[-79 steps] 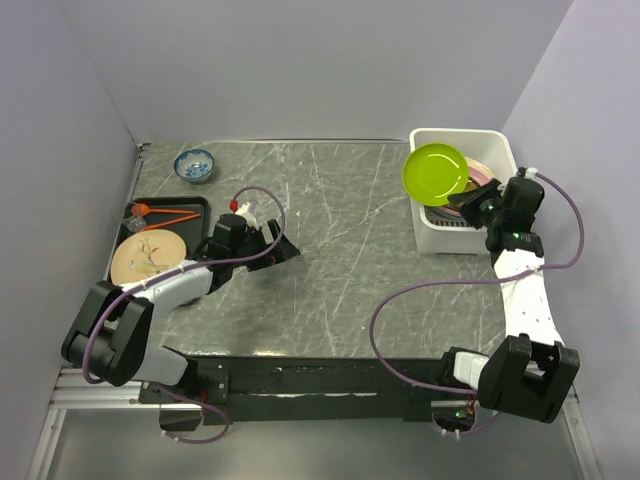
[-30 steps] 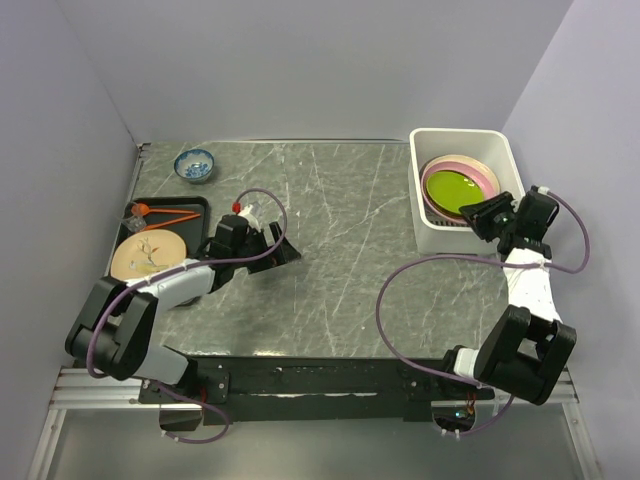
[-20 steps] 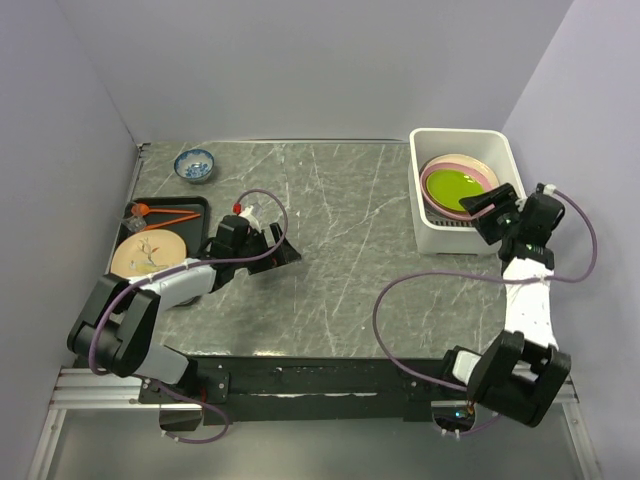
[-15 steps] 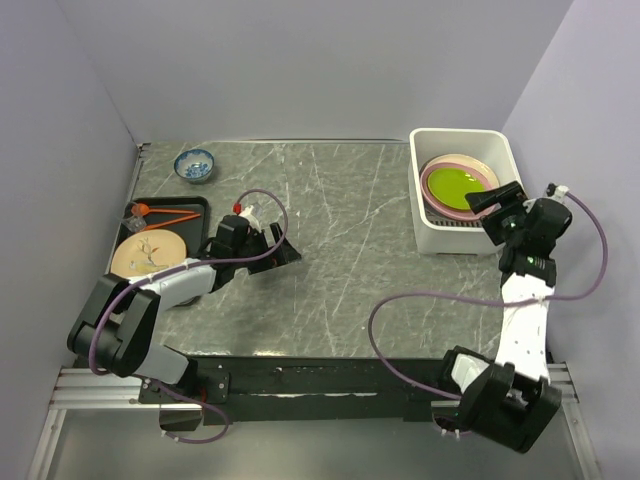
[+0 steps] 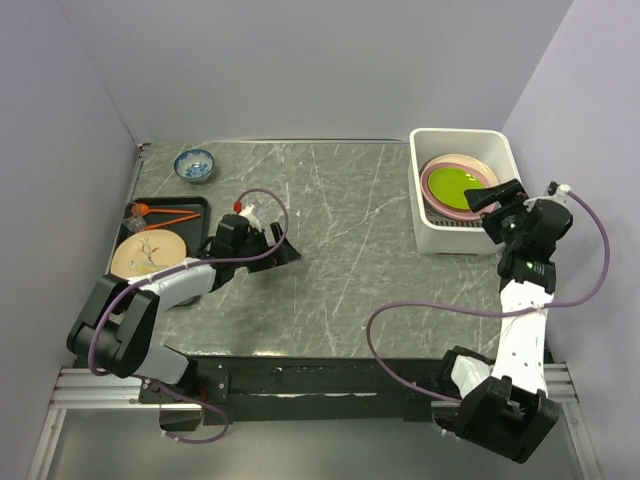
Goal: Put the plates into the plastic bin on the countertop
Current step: Reset both arms
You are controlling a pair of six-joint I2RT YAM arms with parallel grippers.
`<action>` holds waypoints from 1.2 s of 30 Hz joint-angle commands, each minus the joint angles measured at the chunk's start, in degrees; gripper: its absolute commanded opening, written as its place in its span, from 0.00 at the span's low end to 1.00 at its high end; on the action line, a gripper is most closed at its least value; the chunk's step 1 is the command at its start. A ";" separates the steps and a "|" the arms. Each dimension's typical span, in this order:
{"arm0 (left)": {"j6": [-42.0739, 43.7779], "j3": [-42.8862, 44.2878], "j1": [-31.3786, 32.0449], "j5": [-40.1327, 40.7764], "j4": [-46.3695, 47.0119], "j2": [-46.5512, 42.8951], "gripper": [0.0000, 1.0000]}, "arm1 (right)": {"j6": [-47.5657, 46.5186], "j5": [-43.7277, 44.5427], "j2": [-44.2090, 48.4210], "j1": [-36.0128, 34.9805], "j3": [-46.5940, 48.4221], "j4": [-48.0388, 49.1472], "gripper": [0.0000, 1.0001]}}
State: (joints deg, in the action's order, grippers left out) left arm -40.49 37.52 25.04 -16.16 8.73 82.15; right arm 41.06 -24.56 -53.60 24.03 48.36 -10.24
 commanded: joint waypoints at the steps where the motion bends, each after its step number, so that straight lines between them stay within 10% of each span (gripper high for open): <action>1: 0.50 1.33 0.01 1.75 1.03 -3.48 0.99 | -1.23 3.01 -0.62 -7.58 0.51 2.16 0.87; 17: 3.40 7.22 -0.51 9.57 -10.75 -7.88 0.99 | -2.04 22.62 -23.99 -49.93 2.98 7.16 0.91; 36: 4.80 5.28 -0.78 8.68 -2.92 -10.17 0.99 | -3.44 32.54 -20.24 -57.78 -6.17 10.60 1.00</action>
